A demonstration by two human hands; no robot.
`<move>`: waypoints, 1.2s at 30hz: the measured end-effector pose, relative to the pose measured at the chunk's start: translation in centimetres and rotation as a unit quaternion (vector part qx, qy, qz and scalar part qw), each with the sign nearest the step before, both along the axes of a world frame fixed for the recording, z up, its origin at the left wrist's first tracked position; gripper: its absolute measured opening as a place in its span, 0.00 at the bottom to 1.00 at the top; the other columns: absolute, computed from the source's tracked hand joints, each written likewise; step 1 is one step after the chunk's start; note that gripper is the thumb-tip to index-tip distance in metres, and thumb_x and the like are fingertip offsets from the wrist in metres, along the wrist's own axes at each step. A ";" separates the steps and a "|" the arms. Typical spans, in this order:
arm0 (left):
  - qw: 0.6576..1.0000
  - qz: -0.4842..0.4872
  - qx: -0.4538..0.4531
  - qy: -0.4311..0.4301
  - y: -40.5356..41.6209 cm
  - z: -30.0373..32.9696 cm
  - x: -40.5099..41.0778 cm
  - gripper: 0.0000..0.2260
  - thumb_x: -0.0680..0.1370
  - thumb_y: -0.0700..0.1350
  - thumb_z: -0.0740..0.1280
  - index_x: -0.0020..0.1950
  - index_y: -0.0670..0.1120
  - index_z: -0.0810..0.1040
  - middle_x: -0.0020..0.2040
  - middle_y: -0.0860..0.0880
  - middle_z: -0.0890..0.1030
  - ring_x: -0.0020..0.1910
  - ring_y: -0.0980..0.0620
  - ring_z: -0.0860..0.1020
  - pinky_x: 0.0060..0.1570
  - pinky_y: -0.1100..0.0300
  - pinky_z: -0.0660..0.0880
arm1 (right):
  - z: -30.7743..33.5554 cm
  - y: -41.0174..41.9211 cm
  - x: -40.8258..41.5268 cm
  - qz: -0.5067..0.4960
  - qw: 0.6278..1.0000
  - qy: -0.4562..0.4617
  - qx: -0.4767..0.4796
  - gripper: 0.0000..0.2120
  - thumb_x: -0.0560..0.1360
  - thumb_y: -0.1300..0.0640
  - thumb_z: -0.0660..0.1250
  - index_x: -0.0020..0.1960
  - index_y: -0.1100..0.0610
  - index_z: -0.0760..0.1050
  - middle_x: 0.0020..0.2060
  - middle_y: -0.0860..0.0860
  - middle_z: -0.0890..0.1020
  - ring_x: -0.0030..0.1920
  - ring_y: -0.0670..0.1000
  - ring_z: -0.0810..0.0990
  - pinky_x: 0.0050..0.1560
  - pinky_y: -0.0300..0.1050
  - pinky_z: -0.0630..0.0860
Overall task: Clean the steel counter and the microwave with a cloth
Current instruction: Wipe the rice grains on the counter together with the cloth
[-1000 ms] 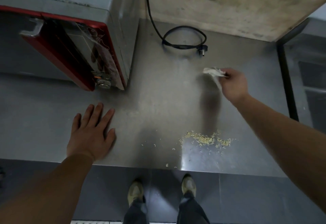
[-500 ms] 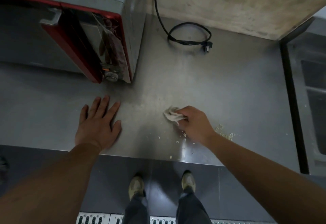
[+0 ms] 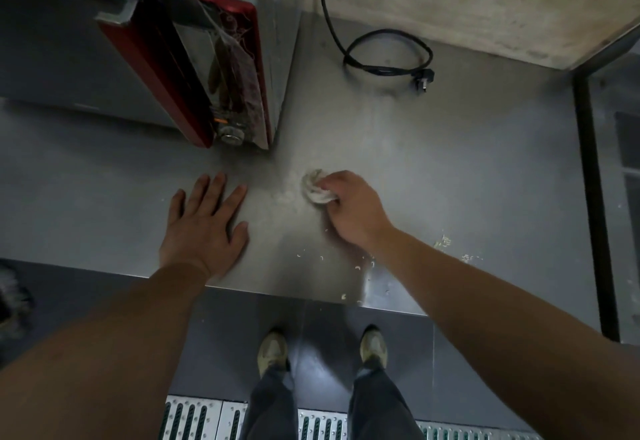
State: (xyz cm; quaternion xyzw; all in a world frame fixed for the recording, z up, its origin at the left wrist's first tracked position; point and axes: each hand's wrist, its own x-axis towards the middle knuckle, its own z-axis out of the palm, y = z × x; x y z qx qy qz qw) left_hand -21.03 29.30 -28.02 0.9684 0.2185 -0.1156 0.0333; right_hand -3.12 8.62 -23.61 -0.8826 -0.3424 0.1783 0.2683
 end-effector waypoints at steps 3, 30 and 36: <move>1.000 -0.002 0.008 -0.002 0.0 -0.1 0.0 0.30 0.79 0.62 0.47 0.81 0.59 0.49 0.82 0.50 0.48 0.81 0.47 0.46 0.76 0.43 0.47 | -0.8 0.6 -3.8 0.165 0.986 0.009 -0.010 0.21 0.68 0.68 0.68 0.58 0.54 0.82 0.56 0.54 0.81 0.55 0.58 0.77 0.59 0.50 0.75; 1.000 0.000 -0.006 -0.011 0.2 0.1 -0.1 0.30 0.78 0.63 0.45 0.81 0.59 0.50 0.82 0.50 0.50 0.81 0.47 0.47 0.77 0.42 0.47 | 0.4 -3.9 -6.3 0.493 0.866 -0.087 -0.012 0.16 0.64 0.65 0.71 0.50 0.52 0.83 0.54 0.49 0.82 0.57 0.55 0.78 0.59 0.52 0.74; 1.000 0.002 -0.003 -0.014 0.2 0.0 -0.1 0.30 0.79 0.62 0.45 0.81 0.59 0.49 0.82 0.50 0.50 0.80 0.47 0.46 0.77 0.43 0.47 | 0.7 -7.6 -4.1 0.569 0.801 -0.148 -0.110 0.12 0.67 0.60 0.69 0.50 0.50 0.80 0.52 0.48 0.80 0.59 0.54 0.73 0.63 0.52 0.71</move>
